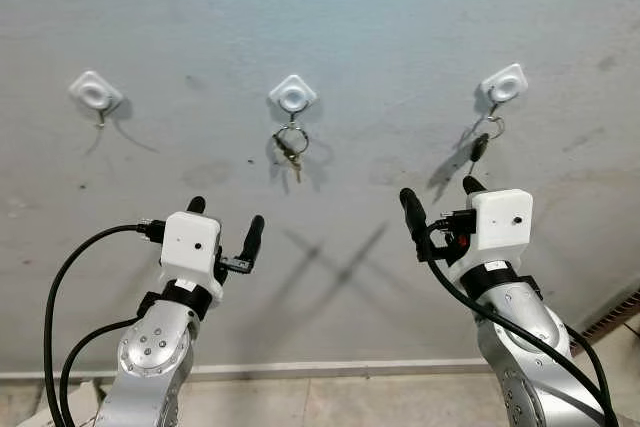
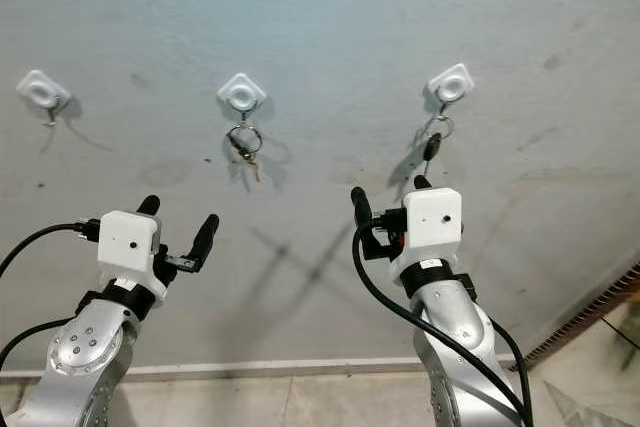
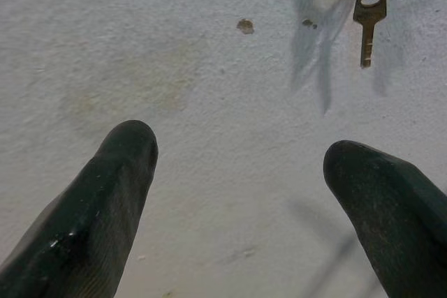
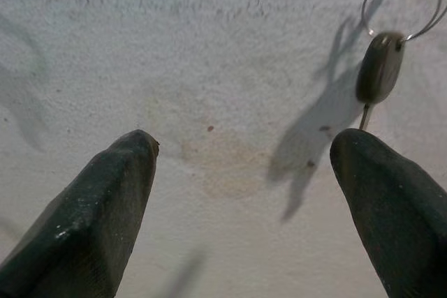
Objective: Hang keys on a hook
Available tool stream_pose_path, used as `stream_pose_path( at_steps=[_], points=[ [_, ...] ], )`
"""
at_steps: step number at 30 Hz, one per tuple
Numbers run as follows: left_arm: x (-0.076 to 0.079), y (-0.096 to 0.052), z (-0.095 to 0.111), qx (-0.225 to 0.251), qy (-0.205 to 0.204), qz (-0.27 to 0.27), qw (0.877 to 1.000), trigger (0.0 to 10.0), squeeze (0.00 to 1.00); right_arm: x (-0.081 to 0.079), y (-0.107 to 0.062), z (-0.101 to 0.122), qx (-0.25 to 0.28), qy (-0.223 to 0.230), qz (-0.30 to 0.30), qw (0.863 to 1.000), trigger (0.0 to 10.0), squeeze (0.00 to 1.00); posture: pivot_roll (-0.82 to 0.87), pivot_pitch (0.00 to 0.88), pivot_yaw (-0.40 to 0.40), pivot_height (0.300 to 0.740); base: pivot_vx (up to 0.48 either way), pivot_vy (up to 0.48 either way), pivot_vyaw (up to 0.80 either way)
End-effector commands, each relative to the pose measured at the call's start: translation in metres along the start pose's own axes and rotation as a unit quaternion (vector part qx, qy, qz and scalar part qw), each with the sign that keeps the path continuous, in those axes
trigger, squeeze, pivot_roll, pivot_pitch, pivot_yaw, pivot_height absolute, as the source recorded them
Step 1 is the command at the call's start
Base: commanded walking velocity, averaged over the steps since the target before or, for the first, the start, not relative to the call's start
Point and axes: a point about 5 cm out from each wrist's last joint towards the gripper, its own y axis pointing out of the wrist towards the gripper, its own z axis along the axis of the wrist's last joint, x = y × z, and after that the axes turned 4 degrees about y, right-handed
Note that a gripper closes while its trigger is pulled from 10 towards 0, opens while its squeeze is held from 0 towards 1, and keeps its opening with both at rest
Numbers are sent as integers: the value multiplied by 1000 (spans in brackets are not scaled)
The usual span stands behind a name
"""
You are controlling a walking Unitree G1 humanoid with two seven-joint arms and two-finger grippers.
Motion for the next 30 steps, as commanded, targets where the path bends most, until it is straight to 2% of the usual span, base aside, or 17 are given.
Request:
stream_pose_path(
  at_steps=[1,19,30],
  points=[
    [1,0,-2,-8,2,-6,1000,10000,0,-3,-1,1,-2,7,10,1000,10000,0,2,0,10,740,0,0,0],
    [2,-1,-3,-15,2,-14,1000,10000,0,-7,-3,-2,-16,19,16,1000,10000,0,4,0,10,740,0,0,0],
    [2,1,-3,-17,-1,-14,1000,10000,0,-6,-1,-1,-15,21,14,1000,10000,0,4,0,9,740,-259,0,0]
  ],
)
